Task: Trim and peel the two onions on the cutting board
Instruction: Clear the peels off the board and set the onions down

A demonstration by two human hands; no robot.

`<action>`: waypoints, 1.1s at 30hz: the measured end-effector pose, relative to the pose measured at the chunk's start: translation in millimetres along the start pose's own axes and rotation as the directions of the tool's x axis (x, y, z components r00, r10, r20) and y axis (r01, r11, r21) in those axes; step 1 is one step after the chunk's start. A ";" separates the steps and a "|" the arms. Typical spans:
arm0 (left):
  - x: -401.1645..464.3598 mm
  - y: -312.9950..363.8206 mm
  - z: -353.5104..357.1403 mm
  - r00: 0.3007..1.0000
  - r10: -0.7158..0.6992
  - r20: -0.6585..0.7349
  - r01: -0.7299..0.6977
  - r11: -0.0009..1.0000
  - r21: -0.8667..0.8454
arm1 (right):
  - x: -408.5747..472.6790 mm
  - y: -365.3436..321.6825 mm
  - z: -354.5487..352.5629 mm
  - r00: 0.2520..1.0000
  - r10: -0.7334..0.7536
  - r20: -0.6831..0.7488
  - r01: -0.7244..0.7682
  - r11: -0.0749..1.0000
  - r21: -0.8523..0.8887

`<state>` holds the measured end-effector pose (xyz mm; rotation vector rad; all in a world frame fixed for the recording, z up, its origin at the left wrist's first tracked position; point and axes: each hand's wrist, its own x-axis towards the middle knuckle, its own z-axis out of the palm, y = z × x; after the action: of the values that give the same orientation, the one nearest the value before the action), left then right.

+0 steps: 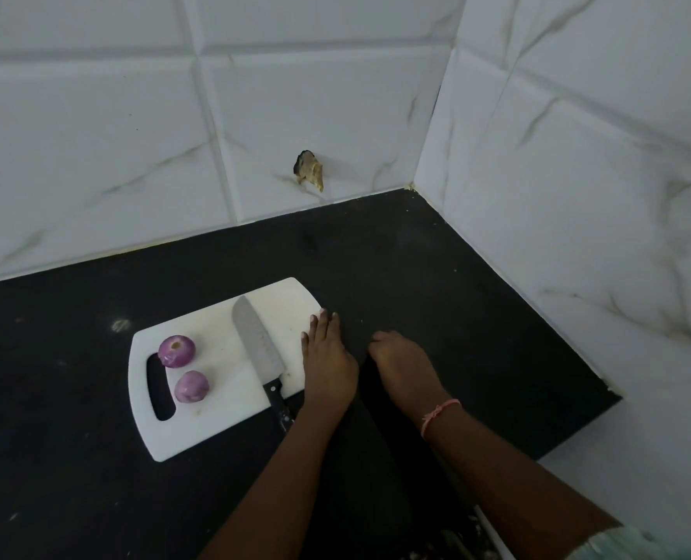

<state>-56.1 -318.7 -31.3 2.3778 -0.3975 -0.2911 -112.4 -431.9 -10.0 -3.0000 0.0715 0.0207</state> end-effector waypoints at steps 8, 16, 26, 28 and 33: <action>-17.4 6.2 -7.4 0.999 0.035 -0.032 -0.040 0.984 -0.172 | -12.2 0.7 1.0 0.996 -0.019 -0.087 0.017 1.000 -0.017; -77.1 39.4 18.2 0.981 -0.079 0.178 0.166 0.818 -0.551 | -87.1 9.7 -4.8 0.994 0.041 -0.099 -0.010 0.954 0.299; -209.6 71.1 113.1 0.863 0.033 0.504 0.351 0.679 -0.645 | -285.4 60.7 30.4 0.701 0.603 0.382 -0.271 -0.270 0.924; -226.2 54.1 151.5 0.874 0.009 0.485 0.313 0.754 -0.577 | -318.2 68.8 65.9 0.551 0.701 0.453 -0.326 -0.319 0.890; -258.5 3.5 232.7 0.826 -0.085 0.557 0.281 0.919 -0.277 | -360.4 68.8 156.1 0.403 0.884 0.236 -0.629 0.081 0.773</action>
<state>-369.5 -369.2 -173.4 1.9503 -0.3281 -1.0497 -477.4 -461.3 -168.0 -1.6570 1.3591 -0.2857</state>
